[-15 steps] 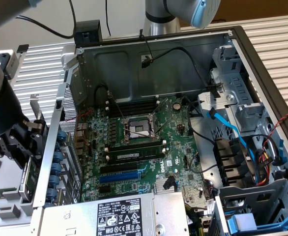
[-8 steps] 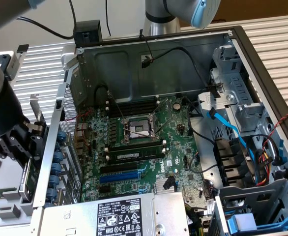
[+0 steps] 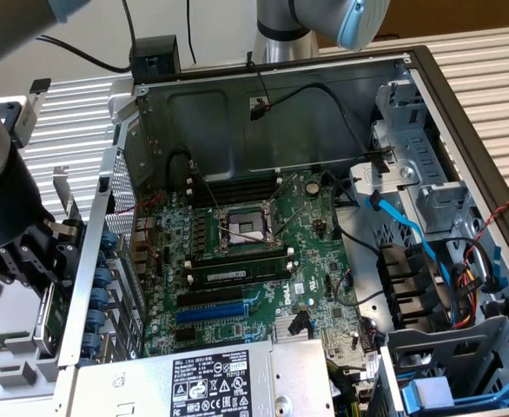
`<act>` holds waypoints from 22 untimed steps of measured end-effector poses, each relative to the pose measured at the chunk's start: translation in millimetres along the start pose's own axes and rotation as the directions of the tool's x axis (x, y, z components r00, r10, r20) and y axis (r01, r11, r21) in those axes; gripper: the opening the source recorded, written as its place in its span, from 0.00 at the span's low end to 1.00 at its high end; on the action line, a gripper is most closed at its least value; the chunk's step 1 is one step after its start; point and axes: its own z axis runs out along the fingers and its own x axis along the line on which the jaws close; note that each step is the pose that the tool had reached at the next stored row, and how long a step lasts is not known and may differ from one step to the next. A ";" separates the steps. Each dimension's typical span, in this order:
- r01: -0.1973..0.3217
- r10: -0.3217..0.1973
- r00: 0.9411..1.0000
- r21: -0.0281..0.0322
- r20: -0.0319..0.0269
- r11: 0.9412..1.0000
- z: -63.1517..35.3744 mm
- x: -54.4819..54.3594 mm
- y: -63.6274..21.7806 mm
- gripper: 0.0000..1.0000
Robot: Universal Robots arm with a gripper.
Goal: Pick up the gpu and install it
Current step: 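Pick up the gpu and move the gpu toward the slot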
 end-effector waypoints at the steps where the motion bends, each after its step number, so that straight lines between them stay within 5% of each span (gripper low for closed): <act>1: 0.000 0.000 1.000 0.000 0.000 1.000 0.0 0.0 0.0 0.35; 4: 0.000 0.000 1.000 0.000 0.000 1.000 0.0 0.0 0.0 0.29; 22: 0.000 0.000 1.000 0.001 -0.005 1.000 -0.3 0.0 0.1 0.28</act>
